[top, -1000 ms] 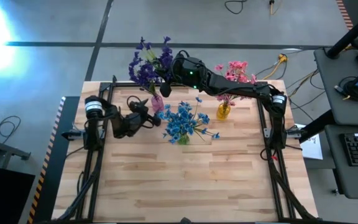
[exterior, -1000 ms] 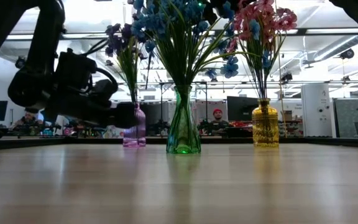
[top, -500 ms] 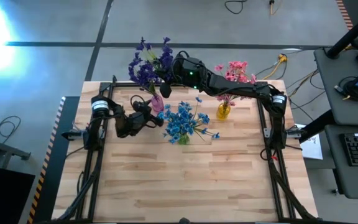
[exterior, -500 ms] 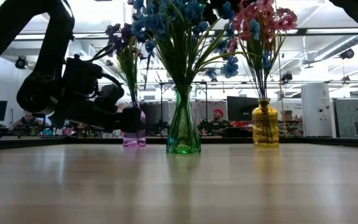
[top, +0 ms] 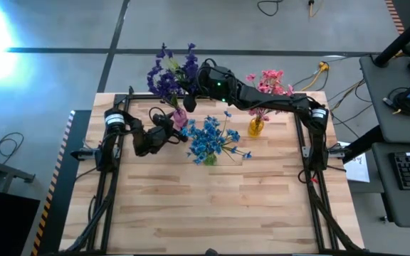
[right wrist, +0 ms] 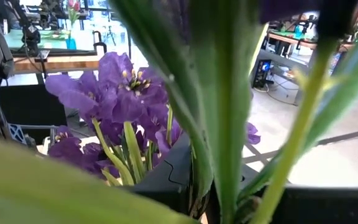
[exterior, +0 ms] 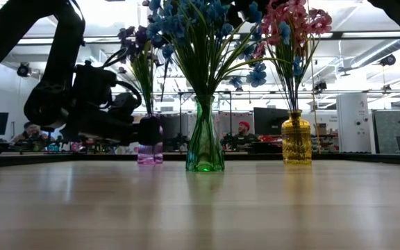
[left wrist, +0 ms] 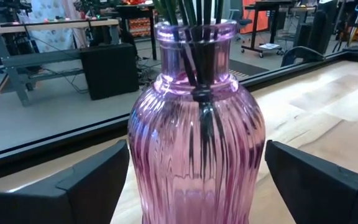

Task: Sort flowers into vase by color
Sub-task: Put the violet flowers into the violet vase

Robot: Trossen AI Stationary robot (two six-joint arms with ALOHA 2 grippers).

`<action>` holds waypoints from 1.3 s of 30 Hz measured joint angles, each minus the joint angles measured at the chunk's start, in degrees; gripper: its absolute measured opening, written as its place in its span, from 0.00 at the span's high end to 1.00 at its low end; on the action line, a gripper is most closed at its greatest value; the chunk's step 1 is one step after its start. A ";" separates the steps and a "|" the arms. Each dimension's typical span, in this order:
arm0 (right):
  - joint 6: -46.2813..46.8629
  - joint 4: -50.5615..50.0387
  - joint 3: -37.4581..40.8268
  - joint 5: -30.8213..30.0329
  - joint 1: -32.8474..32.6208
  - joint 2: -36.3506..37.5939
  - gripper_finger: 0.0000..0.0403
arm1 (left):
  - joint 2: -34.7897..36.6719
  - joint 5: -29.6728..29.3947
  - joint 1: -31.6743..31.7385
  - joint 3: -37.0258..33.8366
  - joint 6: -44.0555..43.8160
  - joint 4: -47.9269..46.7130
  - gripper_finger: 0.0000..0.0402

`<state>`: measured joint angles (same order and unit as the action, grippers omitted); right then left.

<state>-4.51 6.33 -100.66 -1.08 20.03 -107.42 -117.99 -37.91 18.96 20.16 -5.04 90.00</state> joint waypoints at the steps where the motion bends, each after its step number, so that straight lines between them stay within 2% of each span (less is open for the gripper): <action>1: 0.02 0.00 0.00 0.02 0.00 0.00 0.97 | 0.00 0.00 0.08 0.08 0.00 0.02 0.11; 29: 3.87 2.18 0.09 1.53 -0.16 -0.94 0.97 | 0.00 0.00 0.44 -0.02 0.00 -0.74 0.33; 35: 4.54 3.78 0.09 0.99 -1.11 -2.83 0.97 | 0.00 -0.02 0.44 -0.02 -0.02 -0.83 0.33; 39: 3.91 3.15 0.09 -3.30 -1.62 -3.52 0.97 | 0.00 0.00 0.44 -0.02 -0.02 -0.93 0.33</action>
<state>-0.60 9.47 -100.57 -4.38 18.41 -110.93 -117.99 -37.91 19.40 20.14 -5.06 89.06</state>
